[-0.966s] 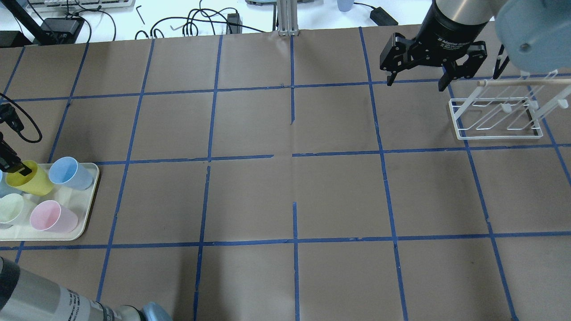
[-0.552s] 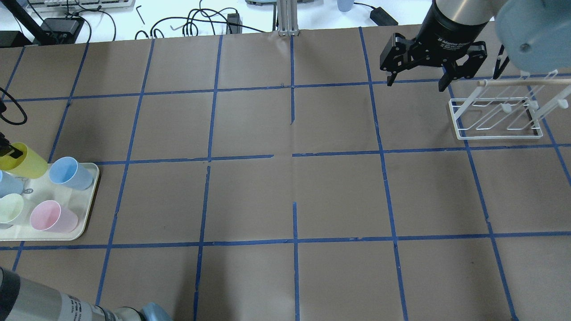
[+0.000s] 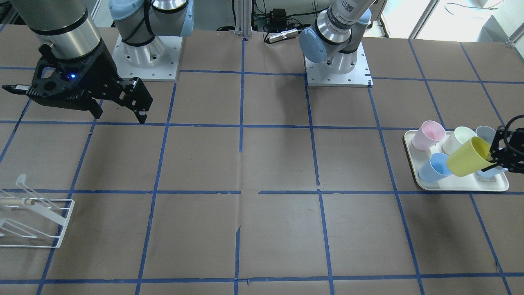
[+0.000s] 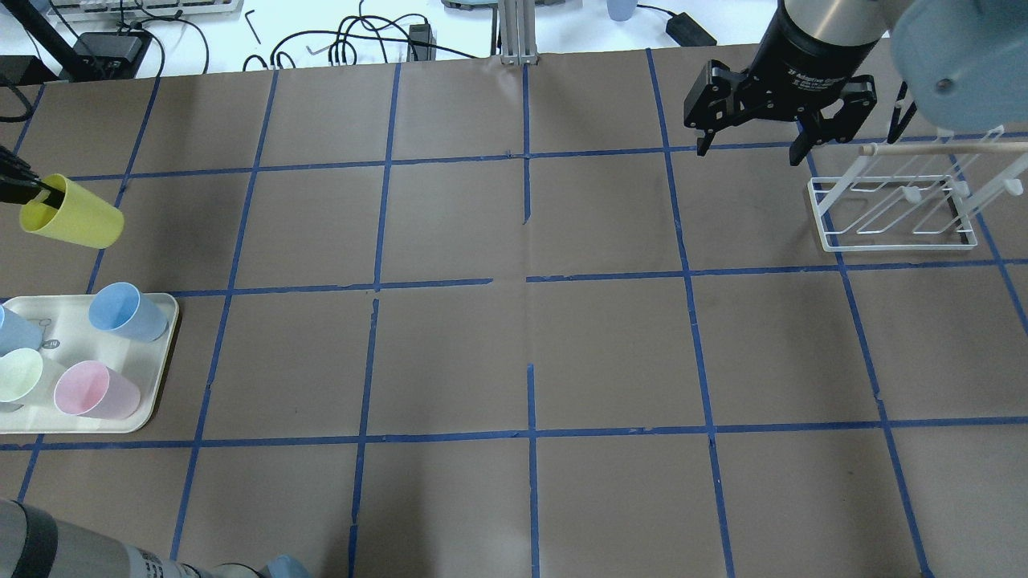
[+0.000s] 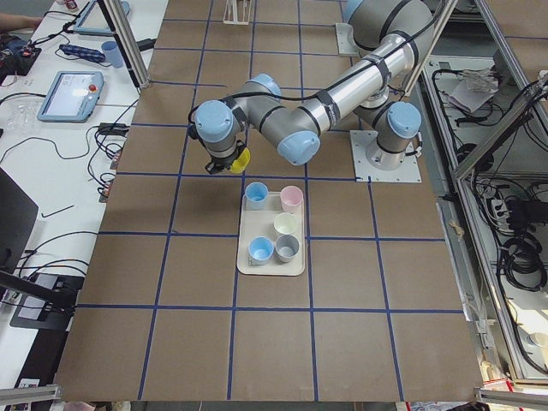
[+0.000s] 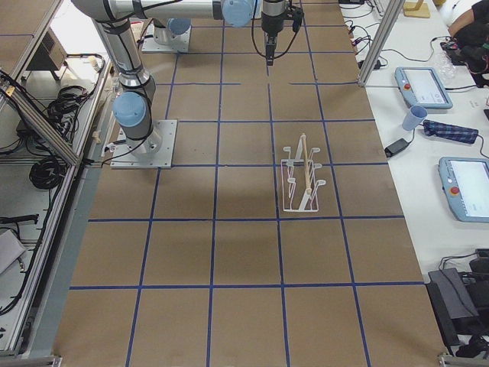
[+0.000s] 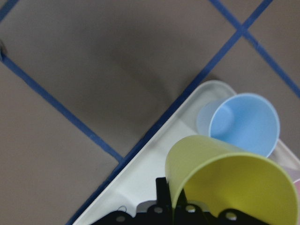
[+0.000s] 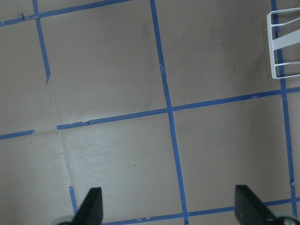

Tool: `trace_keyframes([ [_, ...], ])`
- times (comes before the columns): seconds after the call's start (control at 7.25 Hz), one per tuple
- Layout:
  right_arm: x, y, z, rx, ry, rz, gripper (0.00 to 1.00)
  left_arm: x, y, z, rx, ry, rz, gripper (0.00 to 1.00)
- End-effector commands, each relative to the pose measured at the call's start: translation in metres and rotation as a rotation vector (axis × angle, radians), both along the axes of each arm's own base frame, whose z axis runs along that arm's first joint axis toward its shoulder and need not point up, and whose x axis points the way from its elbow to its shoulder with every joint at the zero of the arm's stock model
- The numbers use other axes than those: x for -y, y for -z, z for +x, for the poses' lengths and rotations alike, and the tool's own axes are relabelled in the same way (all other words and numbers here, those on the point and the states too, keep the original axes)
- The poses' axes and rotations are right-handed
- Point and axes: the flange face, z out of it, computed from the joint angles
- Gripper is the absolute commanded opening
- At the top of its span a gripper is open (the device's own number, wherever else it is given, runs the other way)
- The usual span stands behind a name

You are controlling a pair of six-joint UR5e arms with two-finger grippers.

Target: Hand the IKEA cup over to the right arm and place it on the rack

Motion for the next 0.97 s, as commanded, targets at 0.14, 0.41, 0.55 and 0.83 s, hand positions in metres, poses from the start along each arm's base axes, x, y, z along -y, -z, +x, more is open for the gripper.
trace_keyframes([
  [0.14, 0.006, -0.002, -0.023, 0.038, -0.004, 0.009, 1.0, 0.014, -0.019, -0.146, -0.377, -0.2, 0.154, 0.0],
  [0.41, 0.008, -0.003, -0.069, 0.129, 0.092, 0.042, 1.0, 0.002, -0.022, -0.202, -0.661, -0.326, 0.275, 0.0],
  [0.55, 0.007, -0.001, -0.082, 0.151, 0.11, 0.062, 1.0, -0.01, -0.017, -0.219, -0.788, -0.387, 0.327, 0.0],
  [0.83, 0.001, 0.004, -0.114, 0.329, 0.221, 0.135, 1.0, -0.022, -0.014, -0.302, -0.988, -0.413, 0.37, 0.0],
])
